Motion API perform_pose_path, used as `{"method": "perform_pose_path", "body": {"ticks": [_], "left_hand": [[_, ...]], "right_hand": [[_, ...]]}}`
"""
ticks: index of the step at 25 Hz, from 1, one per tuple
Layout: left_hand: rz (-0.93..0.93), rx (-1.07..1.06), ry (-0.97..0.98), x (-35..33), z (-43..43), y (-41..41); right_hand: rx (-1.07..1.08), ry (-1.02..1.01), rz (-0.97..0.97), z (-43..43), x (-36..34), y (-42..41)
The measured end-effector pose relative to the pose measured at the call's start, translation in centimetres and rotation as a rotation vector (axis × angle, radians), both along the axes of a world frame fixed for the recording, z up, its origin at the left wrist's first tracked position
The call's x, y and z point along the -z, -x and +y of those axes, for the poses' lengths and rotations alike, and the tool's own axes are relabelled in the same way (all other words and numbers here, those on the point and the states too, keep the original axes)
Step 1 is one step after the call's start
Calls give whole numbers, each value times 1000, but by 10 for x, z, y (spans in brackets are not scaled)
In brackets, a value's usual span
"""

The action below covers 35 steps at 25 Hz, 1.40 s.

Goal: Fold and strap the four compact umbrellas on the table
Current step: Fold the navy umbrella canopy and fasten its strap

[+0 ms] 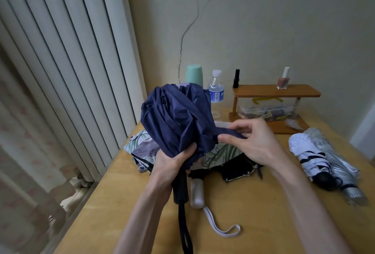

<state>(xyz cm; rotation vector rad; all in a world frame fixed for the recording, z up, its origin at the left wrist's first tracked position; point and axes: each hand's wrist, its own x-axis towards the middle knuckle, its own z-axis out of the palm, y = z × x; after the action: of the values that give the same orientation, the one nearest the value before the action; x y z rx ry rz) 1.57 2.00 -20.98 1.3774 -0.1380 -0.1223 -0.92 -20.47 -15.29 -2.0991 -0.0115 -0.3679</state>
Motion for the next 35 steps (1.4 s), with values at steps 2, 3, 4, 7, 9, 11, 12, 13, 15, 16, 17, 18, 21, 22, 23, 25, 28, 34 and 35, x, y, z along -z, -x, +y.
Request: {"method": "perform_pose_path", "body": {"ticks": [2,3,4,7,9,11,12,13,15,16,17,18,21,22,23,25,28,34,35], "left_hand": [[17,-33,47,0,3,-1],[29,-46,62,0,3,-1],[39,-56,70,0,3,-1],[40,-91,79,1,1,-3],[22,-128,57,3,-1,-5],[18,-158,41,7,-2,-7],[15,-162,30,7,-3,-7],[1,-160,11,8,-2,-8],[-45,-143,-50,9,0,-9],[-68,-132,-78,9,0,-9],[-92,-117,-98,8,0,-8],[-108,-103,-111,7,-2,-7],[-107,-87,-112,6,-5,-4],[-88,-90,-100,7,-5,-4],[-67,-95,-86,9,-5,-4],[-34,-95,-73,13,-2,-6],[-22,-77,-78,16,1,-8],[-52,-38,-155,15,-4,-7],[-71,-9,-163,15,-4,-7]], "right_hand": [[81,16,-91,-4,1,-1],[98,1,-127,-6,1,-1],[111,-33,-157,-8,2,-1],[185,-213,-203,-14,0,1],[250,-352,-210,-16,-1,3],[268,-418,-194,-17,0,4],[249,-418,-182,-18,-1,4],[214,-392,-163,-19,-3,5],[83,-309,-113,-21,-6,5],[8,-284,-80,-21,-8,6],[-49,-266,-44,-20,-9,7],[-77,-226,-19,-20,-8,6],[-60,-146,-28,-19,1,4],[-31,-163,-55,-20,3,3],[10,-174,-103,-22,3,2],[93,-140,-214,-27,6,-1],[153,-45,-264,-29,12,-6],[28,72,-240,1,-16,3],[-5,82,-181,10,-23,-2]]}}
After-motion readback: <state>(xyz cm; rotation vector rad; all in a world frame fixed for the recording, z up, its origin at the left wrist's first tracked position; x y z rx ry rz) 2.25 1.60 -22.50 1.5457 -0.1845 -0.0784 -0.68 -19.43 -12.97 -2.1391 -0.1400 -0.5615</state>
